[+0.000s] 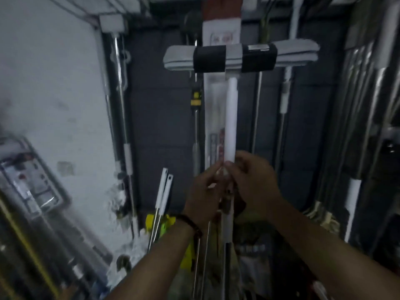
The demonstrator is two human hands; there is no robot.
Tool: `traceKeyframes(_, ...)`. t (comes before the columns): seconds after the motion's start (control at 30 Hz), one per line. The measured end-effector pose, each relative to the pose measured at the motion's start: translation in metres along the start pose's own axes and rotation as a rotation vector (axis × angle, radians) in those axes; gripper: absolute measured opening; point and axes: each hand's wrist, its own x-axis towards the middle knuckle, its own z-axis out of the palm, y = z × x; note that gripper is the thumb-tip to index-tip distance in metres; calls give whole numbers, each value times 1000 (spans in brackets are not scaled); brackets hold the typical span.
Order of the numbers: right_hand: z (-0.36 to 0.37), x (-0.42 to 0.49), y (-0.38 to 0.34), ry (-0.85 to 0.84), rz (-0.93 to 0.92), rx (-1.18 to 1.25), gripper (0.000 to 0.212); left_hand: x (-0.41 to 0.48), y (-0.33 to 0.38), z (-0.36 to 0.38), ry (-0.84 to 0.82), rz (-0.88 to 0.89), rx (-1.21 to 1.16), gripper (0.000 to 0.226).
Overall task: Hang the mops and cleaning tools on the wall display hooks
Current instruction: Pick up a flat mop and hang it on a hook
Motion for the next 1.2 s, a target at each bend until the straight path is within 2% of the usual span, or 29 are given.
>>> traceKeyframes(0.17, -50, 54, -31, 113, -98, 30, 26, 83, 49, 22, -95, 151, 61, 60)
traceKeyframes(0.33, -103, 123, -68, 232, -209, 60, 47, 152, 122, 54, -140, 306, 51, 60)
traceKeyframes(0.7, -215, 281, -120, 465, -307, 6, 41, 306, 229, 143, -17, 412, 84, 51)
traceKeyframes(0.93, -248, 356, -91, 472, -284, -96, 41, 375, 221, 194, -7, 444, 105, 46)
traceKeyframes(1.07, -248, 383, -54, 455, -233, -118, 49, 407, 190, 215, 9, 381, 73, 42)
traceKeyframes(1.2, -247, 396, -26, 435, -205, -210, 47, 431, 162, 226, 1, 274, 58, 42)
